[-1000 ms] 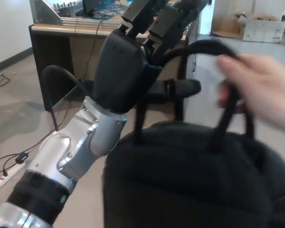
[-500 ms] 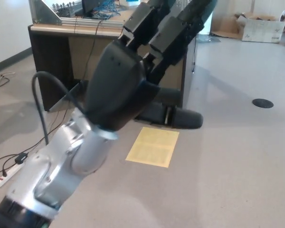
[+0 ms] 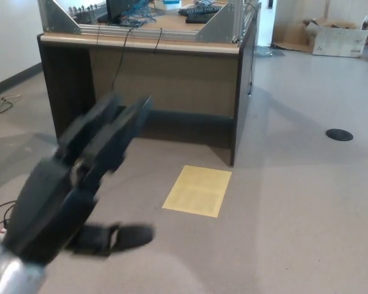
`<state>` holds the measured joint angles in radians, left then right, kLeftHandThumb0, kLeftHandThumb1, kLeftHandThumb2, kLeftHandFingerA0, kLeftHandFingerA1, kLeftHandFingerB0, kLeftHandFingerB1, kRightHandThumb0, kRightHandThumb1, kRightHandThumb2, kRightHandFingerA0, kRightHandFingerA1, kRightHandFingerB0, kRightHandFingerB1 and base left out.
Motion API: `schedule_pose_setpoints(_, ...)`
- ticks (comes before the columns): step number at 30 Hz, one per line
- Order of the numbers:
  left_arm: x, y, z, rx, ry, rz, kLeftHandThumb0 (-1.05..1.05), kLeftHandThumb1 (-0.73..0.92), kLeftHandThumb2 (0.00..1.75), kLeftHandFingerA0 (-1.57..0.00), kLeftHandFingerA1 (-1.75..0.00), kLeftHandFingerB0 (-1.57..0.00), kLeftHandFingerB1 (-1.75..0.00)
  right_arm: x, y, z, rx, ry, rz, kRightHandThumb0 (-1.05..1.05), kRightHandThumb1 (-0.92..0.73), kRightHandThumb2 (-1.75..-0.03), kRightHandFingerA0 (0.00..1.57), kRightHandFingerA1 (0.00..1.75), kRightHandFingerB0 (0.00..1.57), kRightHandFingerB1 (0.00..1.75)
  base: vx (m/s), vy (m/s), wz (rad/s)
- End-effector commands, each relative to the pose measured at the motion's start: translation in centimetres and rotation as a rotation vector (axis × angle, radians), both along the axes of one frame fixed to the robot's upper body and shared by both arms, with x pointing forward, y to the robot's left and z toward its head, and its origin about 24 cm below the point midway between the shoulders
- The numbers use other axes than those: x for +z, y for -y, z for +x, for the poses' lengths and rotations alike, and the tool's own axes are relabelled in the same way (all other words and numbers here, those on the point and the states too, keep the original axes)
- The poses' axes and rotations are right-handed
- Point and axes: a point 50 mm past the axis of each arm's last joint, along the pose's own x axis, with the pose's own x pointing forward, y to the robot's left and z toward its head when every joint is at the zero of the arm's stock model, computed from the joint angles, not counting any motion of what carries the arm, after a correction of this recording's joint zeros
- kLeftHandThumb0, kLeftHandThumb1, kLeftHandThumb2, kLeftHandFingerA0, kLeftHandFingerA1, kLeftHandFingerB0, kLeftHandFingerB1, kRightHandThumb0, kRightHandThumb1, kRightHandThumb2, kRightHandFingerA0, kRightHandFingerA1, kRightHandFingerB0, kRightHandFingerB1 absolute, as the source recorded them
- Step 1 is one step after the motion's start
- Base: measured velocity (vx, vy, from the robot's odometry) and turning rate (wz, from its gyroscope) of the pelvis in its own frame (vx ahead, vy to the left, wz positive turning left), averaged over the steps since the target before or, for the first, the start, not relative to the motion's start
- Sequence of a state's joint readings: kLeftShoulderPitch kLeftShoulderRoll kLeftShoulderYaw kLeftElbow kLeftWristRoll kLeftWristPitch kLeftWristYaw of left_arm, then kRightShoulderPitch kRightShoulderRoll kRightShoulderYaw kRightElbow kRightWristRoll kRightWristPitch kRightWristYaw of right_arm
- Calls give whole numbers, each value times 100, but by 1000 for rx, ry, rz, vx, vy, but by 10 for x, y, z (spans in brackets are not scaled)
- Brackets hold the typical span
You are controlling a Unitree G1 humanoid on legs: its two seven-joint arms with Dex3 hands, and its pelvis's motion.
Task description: A person hands over a black lunchbag to the robot and the robot uses its left hand to grab the strips of the lunchbag, the gives it back to the person.
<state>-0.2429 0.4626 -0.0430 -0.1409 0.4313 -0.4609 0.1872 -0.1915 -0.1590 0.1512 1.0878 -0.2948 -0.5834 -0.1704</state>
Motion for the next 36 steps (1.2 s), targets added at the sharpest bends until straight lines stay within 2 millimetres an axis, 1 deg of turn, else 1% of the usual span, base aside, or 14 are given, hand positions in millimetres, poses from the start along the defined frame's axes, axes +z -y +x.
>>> schedule_pose_setpoints(1, -111, -93, -61, 227, -544, -168, -73, 48, 83, 0, -10, -2, -14, -1, 17, -12, -63, 20, -42, -36, -66, -59, 57, 45, 52, 43, 0, 0, 0)
schedule_pose_setpoints(4, -154, -109, -84, 323, -674, -183, -71, 50, 87, 0, -18, -3, -20, 0, 20, -12, -68, 21, -48, -38, -67, -59, 57, 45, 52, 43, 0, 0, 0)
schedule_pose_setpoints(5, -169, -114, -92, 366, -723, -173, -70, 59, 63, -1, -20, -3, -21, 0, 21, -11, -67, 21, -51, -37, -67, -59, 56, 45, 51, 42, 0, 0, 0)
schedule_pose_setpoints(6, -183, -118, -102, 406, -769, -157, -70, 59, 63, -1, -20, -3, -21, 1, 22, -12, -66, 21, -51, -37, -67, -59, 56, 45, 51, 42, 0, 0, 0)
schedule_pose_setpoints(7, -190, -121, -106, 425, -790, -162, -68, 50, 86, 0, -21, -6, -24, 1, 22, -12, -65, 27, -50, -37, -67, -59, 57, 45, 51, 42, 0, 0, 0)
schedule_pose_setpoints(8, -198, -125, -111, 459, -809, -161, -66, 61, 60, -5, -19, -8, -21, 2, 22, -12, -66, 33, -51, -38, -67, -59, 58, 46, 52, 43, 0, 0, 0)
schedule_pose_setpoints(11, -212, -132, -118, 521, -872, -152, -67, 61, 61, -5, -18, -8, -21, 2, 21, -12, -71, 41, -40, -38, -67, -59, 58, 46, 51, 43, 0, 0, 0)
schedule_pose_setpoints(12, -215, -135, -117, 539, -888, -143, -65, 50, 87, 0, -26, -6, -28, 2, 21, -12, -74, 41, -38, -39, -67, -59, 57, 46, 51, 43, 0, 0, 0)
schedule_pose_setpoints(18, -220, -143, -100, 576, -955, -153, -79, 56, 89, -5, -23, -12, -24, 7, 22, -3, -96, 59, -33, -38, -67, -59, 59, 46, 52, 43, 0, 0, 0)
schedule_pose_setpoints(32, -225, -152, -92, 570, -1032, -197, -68, 50, 87, -11, -44, 0, -35, 11, 22, 4, -88, 70, -54, -38, -68, -59, 58, 46, 52, 43, 0, 0, 0)
schedule_pose_setpoints(33, -225, -152, -92, 571, -1038, -194, -74, 67, 62, -15, -28, -12, -24, 11, 22, 3, -88, 69, -52, -38, -68, -59, 57, 46, 52, 43, 0, 0, 0)
schedule_pose_setpoints(34, -224, -152, -91, 568, -1036, -186, -74, 55, 83, -9, -39, -5, -35, 11, 23, 4, -89, 66, -50, -38, -68, -59, 57, 46, 52, 43, 0, 0, 0)
schedule_pose_setpoints(35, -223, -152, -90, 567, -1035, -185, -36, 40, 97, 0, -49, 0, -47, 11, 23, 4, -89, 66, -49, -37, -68, -59, 57, 46, 52, 43, 0, 0, 0)
schedule_pose_setpoints(36, -223, -152, -89, 566, -1031, -184, -36, 39, 97, 0, -49, 0, -47, 12, 22, 5, -88, 68, -48, -37, -67, -59, 57, 46, 52, 43, 0, 0, 0)
